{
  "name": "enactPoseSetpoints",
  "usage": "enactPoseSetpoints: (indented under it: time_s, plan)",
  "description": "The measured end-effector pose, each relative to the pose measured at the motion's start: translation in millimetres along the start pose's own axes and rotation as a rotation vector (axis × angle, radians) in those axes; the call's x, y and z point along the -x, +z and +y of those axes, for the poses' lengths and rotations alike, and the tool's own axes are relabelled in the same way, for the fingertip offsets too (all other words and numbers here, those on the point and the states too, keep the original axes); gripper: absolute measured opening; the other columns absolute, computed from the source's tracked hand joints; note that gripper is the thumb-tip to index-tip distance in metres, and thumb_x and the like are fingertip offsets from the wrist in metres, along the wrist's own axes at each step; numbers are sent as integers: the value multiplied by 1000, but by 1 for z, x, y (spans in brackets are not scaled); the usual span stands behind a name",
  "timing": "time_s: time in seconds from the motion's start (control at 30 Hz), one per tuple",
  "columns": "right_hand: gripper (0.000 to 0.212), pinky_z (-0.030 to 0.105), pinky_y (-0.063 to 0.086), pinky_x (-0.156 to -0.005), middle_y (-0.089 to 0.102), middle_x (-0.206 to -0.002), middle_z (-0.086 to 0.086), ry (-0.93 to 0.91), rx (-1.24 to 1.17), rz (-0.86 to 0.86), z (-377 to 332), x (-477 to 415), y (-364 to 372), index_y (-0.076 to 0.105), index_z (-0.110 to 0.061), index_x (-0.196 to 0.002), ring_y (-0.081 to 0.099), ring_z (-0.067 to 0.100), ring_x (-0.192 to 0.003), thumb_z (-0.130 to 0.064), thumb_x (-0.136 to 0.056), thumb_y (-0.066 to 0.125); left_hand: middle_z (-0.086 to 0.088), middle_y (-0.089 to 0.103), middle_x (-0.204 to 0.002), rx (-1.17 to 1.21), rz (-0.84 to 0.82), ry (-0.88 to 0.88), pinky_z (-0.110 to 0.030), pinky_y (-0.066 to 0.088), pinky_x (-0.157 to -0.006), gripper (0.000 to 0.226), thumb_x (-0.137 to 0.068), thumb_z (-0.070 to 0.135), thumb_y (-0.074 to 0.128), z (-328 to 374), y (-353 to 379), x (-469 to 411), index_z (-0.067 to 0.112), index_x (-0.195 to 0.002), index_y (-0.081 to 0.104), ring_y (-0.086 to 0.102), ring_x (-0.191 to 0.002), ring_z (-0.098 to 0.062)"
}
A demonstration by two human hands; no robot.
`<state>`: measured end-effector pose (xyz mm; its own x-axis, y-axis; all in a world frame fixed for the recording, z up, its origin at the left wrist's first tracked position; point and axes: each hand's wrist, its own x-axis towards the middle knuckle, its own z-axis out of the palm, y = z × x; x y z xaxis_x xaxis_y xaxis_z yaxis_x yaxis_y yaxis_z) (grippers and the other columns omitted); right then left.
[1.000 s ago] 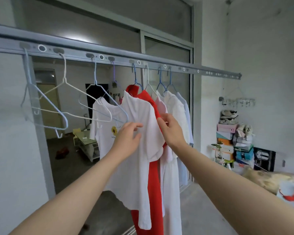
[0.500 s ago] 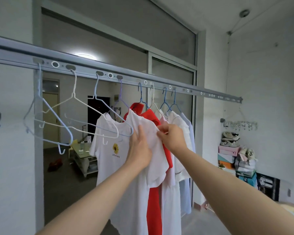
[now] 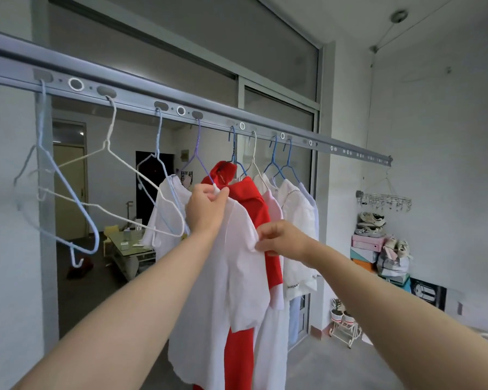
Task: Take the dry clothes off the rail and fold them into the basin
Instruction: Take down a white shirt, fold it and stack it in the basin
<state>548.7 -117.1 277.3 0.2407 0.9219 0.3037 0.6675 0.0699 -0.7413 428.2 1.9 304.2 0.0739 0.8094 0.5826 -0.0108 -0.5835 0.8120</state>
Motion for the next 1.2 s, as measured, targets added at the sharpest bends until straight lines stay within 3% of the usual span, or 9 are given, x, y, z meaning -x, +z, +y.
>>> enactPoseSetpoints:
  time_s: [0.07, 0.17, 0.27, 0.4, 0.63, 0.73, 0.83, 1.03, 1.2]
  plan:
    - [24, 20, 44, -67, 53, -68, -5, -8, 14, -53, -3, 0, 0, 61, -15, -72, 48, 6, -65, 4, -86, 58, -2, 61, -99, -21, 21, -4, -36, 48, -89, 17, -76, 35, 69, 3, -4, -8, 21, -82, 60, 58, -94, -22]
    - [14, 25, 45, -76, 58, -80, 0, -15, -19, -95, -8, -3, 4, 67, -5, -92, 52, 10, -77, 4, -87, 57, 2, 56, -76, 62, -110, -81, -28, 46, -77, 26, -79, 26, 72, 8, -13, -9, 21, -64, 52, 55, -78, -16]
    - [19, 26, 46, -80, 59, -90, 4, -35, -38, -110, -13, -6, 13, 66, 0, -104, 52, 12, -86, 3, -88, 57, -1, 46, -70, 117, -185, -113, -22, 33, -59, 32, -79, 22, 72, 8, -23, -9, 18, -64, 44, 42, -62, -11]
    - [16, 24, 44, -71, 57, -86, 8, -83, -103, -176, -21, -11, 25, 66, -7, -90, 49, 15, -80, 5, -88, 56, -8, 37, -79, 84, -215, -134, -30, 24, -58, 13, -76, 18, 60, 11, -43, -10, 15, -77, 48, 32, -64, -16]
    - [19, 13, 42, -55, 60, -81, 3, -134, -239, 227, -55, -52, 38, 71, -4, -103, 47, 5, -63, -11, -92, 58, 8, 40, -46, 95, -283, -210, -24, 29, -51, 21, -83, 14, 57, 1, -95, -19, 17, -64, 48, 35, -51, -12]
    - [23, 11, 39, -58, 62, -76, 0, -174, -194, 245, -89, -79, 54, 73, -3, -96, 49, -1, -58, -22, -90, 62, 8, 41, -43, 107, -330, -222, -17, 30, -44, 29, -83, 11, 58, -1, -114, -20, 19, -57, 48, 39, -45, -12]
    - [27, 24, 45, -77, 62, -73, -1, -132, -116, 188, -121, -103, 77, 70, -10, -72, 54, 9, -69, -31, -88, 62, 9, 38, -43, 64, -390, -170, -13, 26, -37, 33, -86, 10, 57, -5, -132, -21, 20, -56, 45, 36, -39, -8]
    - [25, 7, 36, -44, 56, -62, 1, -84, -382, 112, -127, -119, 102, 58, -12, -62, 51, 5, -55, -11, -85, 69, 5, 33, -54, -121, -345, 92, -21, 21, -47, 33, -82, 9, 64, -21, -163, -22, 13, -58, 43, 29, -48, -7]
    - [31, 17, 44, -65, 58, -55, -7, -87, -297, 174, -120, -135, 110, 59, -18, -55, 52, 5, -60, -19, -83, 70, -7, 46, -56, -92, -421, 146, -18, 28, -45, 22, -68, 18, 72, -38, -183, -15, 15, -60, 51, 38, -49, -10]
